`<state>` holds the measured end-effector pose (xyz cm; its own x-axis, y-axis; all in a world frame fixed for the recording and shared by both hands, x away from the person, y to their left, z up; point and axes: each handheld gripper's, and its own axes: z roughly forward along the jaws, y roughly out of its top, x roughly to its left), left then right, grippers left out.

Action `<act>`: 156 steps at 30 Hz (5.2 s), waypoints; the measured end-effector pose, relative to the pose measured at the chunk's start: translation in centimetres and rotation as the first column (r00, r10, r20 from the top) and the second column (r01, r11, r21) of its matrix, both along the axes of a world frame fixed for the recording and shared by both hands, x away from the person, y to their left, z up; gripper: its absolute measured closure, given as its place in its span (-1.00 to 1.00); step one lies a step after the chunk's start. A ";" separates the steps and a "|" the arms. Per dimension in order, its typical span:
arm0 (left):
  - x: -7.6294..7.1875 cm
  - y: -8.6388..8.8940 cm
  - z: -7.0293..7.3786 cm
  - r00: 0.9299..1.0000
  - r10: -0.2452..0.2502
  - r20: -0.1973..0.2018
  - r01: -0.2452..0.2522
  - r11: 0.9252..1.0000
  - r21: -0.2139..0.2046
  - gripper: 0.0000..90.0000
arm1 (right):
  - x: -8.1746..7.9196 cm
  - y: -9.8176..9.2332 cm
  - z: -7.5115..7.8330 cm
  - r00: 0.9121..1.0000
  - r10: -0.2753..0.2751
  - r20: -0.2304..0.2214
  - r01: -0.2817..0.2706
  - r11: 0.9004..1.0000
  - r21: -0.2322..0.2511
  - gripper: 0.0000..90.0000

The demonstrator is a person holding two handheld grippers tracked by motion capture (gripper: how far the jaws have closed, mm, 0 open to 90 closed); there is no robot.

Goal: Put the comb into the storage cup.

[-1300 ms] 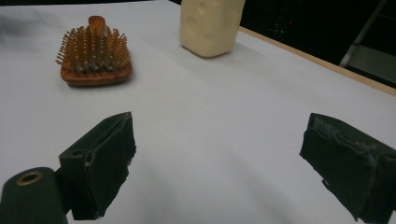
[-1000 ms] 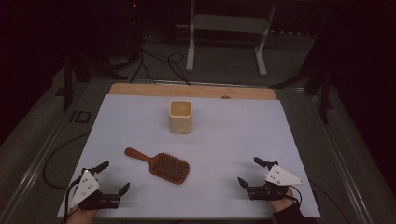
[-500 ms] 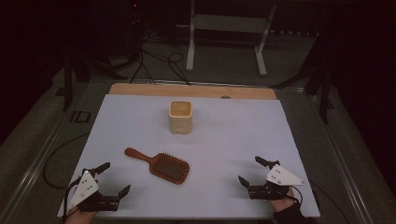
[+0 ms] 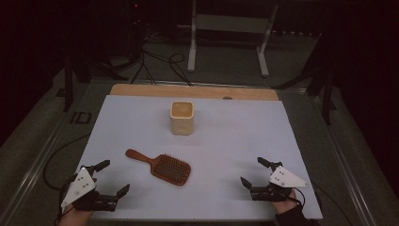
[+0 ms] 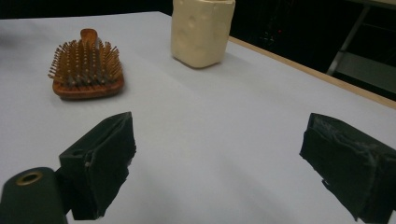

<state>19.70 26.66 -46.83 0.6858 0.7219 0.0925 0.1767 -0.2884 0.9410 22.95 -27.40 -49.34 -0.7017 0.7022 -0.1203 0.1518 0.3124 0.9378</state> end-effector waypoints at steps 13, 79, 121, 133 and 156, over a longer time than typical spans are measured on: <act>1.3 -0.1 4.2 0.999 -0.034 -0.026 0.034 0.999 -0.002 -1.00 | 0.0 0.1 0.1 1.000 0.011 0.004 -0.011 1.000 0.013 -0.80; 15.7 -1.9 1.3 0.964 0.021 -0.265 0.028 0.983 0.181 -0.10 | -0.1 0.2 0.1 1.000 0.029 -0.004 -0.029 0.999 0.024 -0.79; 16.9 -3.2 -3.6 0.901 0.025 -0.433 0.169 0.899 0.405 1.00 | -0.1 0.1 0.2 0.999 0.034 -0.010 -0.034 0.999 0.041 -0.79; 16.0 -3.0 -3.8 0.886 0.020 -0.464 0.196 0.889 0.413 1.00 | -0.1 0.2 0.2 0.999 0.033 -0.010 -0.032 0.999 0.041 -0.79; 12.2 -2.7 -3.6 0.864 -0.019 -0.502 0.246 0.887 0.390 1.00 | -0.1 0.2 0.2 0.999 0.031 -0.012 -0.030 0.999 0.042 -0.79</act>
